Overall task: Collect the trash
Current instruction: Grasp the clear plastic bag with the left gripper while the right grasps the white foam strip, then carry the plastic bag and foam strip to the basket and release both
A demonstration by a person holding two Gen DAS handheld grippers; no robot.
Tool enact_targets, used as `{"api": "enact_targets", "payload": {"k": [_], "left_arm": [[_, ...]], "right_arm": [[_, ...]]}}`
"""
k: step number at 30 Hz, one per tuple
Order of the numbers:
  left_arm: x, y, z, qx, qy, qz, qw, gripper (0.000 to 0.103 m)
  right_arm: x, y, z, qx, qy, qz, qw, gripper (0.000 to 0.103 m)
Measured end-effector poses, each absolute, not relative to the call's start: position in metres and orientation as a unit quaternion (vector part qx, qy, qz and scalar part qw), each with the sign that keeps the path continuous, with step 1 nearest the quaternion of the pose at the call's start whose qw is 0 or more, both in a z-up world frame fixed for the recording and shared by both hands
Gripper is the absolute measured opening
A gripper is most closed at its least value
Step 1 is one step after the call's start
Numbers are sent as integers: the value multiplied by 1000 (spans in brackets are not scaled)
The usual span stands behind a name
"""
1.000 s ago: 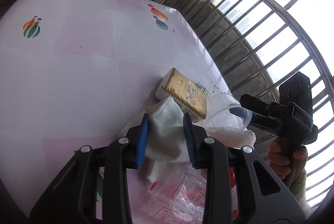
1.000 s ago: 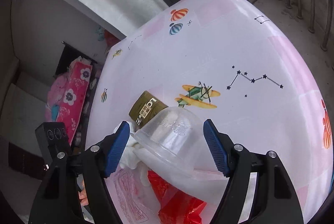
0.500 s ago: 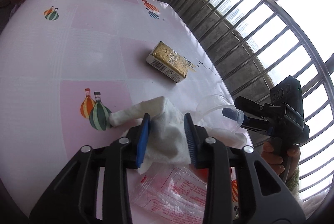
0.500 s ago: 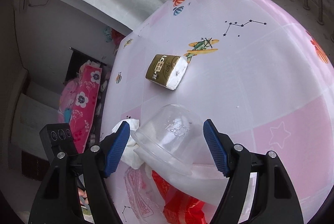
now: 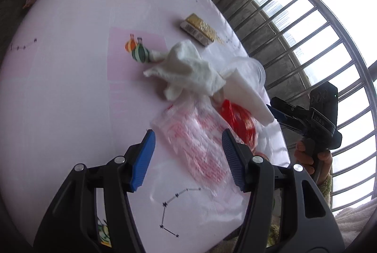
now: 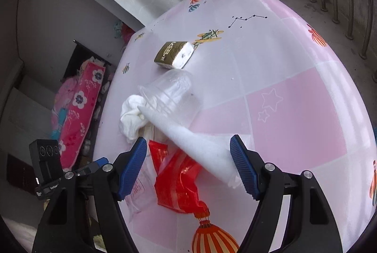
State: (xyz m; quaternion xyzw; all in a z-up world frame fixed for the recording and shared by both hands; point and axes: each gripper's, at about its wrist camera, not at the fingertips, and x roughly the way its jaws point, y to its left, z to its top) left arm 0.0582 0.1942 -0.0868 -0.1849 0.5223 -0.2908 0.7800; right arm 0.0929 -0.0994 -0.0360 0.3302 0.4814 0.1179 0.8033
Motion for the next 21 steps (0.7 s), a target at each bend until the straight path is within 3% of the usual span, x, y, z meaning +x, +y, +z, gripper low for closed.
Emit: {"api": "enact_targets", "payload": {"k": [3, 8, 10, 16, 21], "left_arm": [[49, 184, -98, -185, 541, -294, 766, 55], [46, 173, -108, -209, 544, -296, 757, 53], [45, 172, -109, -218, 536, -297, 759, 53], [49, 166, -104, -212, 523, -287, 774, 50], [45, 150, -99, -125, 507, -262, 812, 31]], "right_arm": [[85, -86, -35, 293, 485, 108, 817, 64], [79, -70, -47, 282, 505, 103, 809, 35], [76, -65, -54, 291, 507, 107, 805, 29], [72, -54, -54, 280, 497, 109, 814, 22], [71, -51, -53, 278, 493, 104, 818, 18]]}}
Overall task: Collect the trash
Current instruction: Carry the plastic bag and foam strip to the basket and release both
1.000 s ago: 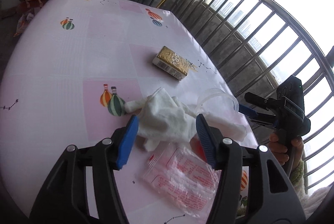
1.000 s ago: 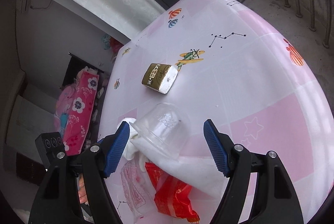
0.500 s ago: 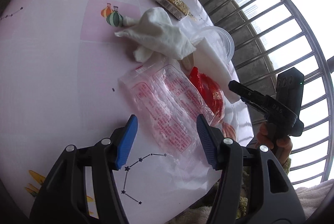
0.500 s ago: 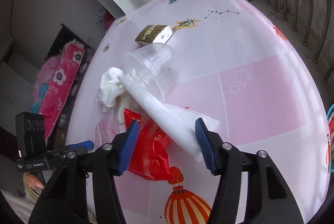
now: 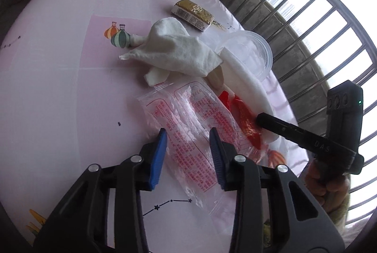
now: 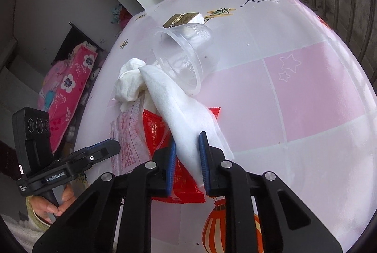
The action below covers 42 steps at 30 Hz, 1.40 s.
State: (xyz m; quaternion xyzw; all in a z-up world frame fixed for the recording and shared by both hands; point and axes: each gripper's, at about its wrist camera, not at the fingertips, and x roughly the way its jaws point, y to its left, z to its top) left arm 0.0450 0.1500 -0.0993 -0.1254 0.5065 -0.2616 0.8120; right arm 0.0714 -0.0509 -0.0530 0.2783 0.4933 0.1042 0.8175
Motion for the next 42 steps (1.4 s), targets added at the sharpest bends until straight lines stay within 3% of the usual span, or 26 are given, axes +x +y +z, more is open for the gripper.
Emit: {"api": "enact_targets", "payload": {"k": [2, 8, 17, 27, 42], "left_arm": [[45, 149, -100, -115, 505, -261, 815, 15], [43, 160, -96, -121, 493, -275, 816, 0], [21, 190, -45, -137, 426, -304, 841, 0], [4, 204, 7, -129, 367, -324, 862, 0], [11, 120, 57, -72, 325, -396, 856, 0]], "right_arm": [[71, -51, -51, 277, 491, 101, 820, 14], [68, -62, -33, 292, 460, 93, 834, 10], [56, -81, 20, 319, 370, 119, 864, 9], [42, -96, 35, 392, 322, 164, 846, 9], [-53, -204, 43, 452, 209, 41, 866, 9]]}}
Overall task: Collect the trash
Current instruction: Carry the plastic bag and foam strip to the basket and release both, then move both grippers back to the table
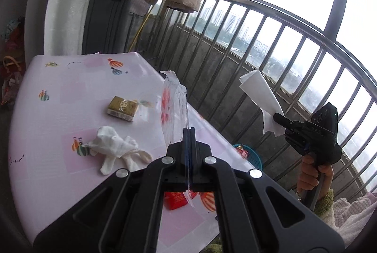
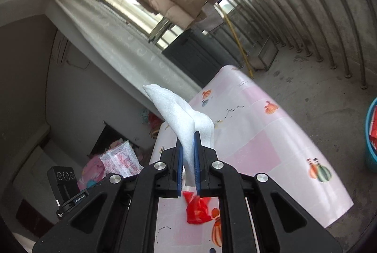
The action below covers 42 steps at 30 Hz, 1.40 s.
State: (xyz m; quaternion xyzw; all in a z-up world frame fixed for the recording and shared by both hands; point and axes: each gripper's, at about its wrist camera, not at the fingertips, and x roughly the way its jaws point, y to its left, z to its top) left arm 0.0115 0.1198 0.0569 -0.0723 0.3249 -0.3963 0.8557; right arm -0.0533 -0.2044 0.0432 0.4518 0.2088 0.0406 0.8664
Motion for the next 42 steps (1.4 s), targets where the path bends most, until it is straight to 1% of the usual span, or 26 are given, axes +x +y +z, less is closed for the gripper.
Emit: {"api": "enact_targets", "payload": {"k": [4, 8, 13, 19, 26, 28, 30, 31, 32, 33, 34, 36, 37, 38, 40, 42], "left_arm": [[17, 63, 60, -50, 334, -441, 832, 0], [22, -15, 58, -13, 350, -495, 795, 0], [12, -132, 46, 51, 364, -560, 742, 0], [-7, -262, 0, 126, 395, -601, 684, 0], [-13, -393, -54, 182, 425, -623, 631, 0], [-12, -424, -72, 188, 431, -622, 626, 0], [-9, -453, -95, 196, 443, -622, 615, 0], [-8, -468, -111, 206, 458, -618, 605, 5], [-8, -479, -124, 215, 471, -609, 601, 24], [-6, -490, -137, 221, 482, -599, 600, 33], [-6, -497, -145, 223, 488, -592, 601, 38], [-3, -500, -149, 222, 491, -585, 607, 39], [-2, -499, -147, 216, 493, -584, 607, 43], [1, -493, -142, 207, 494, -588, 607, 48], [4, -484, -127, 198, 481, -596, 612, 53], [8, -470, -108, 195, 462, -599, 624, 57]], "right_arm": [[-95, -240, 20, 476, 200, -57, 855, 9], [-146, -285, -15, 509, 193, -187, 817, 9], [-203, -334, -56, 533, 194, -326, 757, 9], [-232, -368, -118, 560, 210, -405, 691, 9], [-216, -420, -177, 590, 223, -426, 649, 9], [-212, -440, -194, 597, 219, -435, 638, 10], [-209, -456, -214, 598, 226, -434, 635, 14], [-205, -466, -228, 601, 237, -436, 627, 24], [-203, -474, -246, 609, 246, -440, 613, 40], [-202, -479, -262, 616, 253, -439, 604, 47], [-203, -484, -276, 621, 262, -441, 592, 50], [-207, -485, -298, 631, 278, -456, 563, 50], [-210, -484, -303, 636, 278, -457, 556, 50], [-213, -480, -305, 640, 274, -456, 554, 50], [-218, -473, -302, 639, 268, -459, 556, 53], [-221, -467, -296, 635, 264, -463, 560, 54]]}}
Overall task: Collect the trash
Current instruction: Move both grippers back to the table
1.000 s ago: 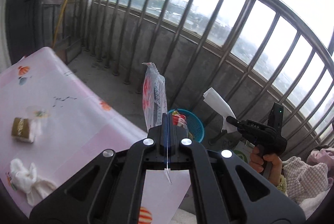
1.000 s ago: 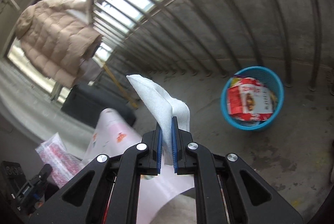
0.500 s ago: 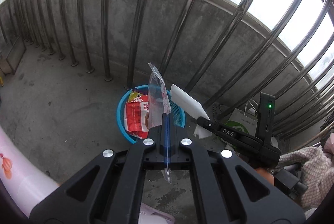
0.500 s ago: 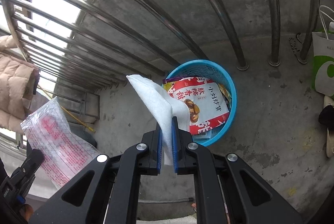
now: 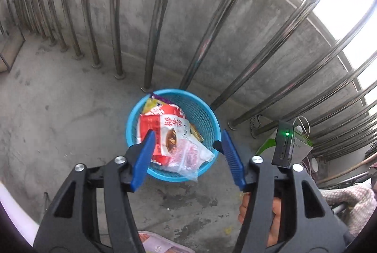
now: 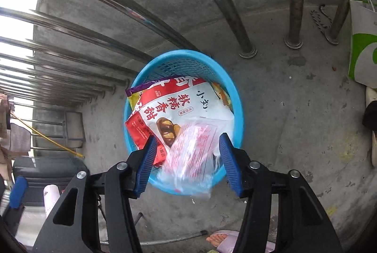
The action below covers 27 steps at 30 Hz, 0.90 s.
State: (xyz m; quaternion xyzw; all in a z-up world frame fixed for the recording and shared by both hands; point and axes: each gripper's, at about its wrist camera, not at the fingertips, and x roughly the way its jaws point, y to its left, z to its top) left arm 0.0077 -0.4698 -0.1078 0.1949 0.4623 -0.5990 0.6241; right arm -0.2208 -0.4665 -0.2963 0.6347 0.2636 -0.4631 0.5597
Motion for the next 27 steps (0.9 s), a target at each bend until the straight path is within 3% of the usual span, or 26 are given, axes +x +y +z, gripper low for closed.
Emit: {"api": "enact_targets", "payload": {"k": [7, 15, 27], "left_arm": [[22, -399, -42, 148, 421, -588, 675, 70], [20, -256, 20, 122, 359, -540, 751, 83], [62, 30, 3, 8, 373, -316, 873, 84]], "right_arm": [[-223, -448, -245, 607, 228, -462, 605, 58], [-188, -408, -155, 547, 223, -403, 699, 61], [-40, -279, -78, 452, 351, -119, 811, 65]]}}
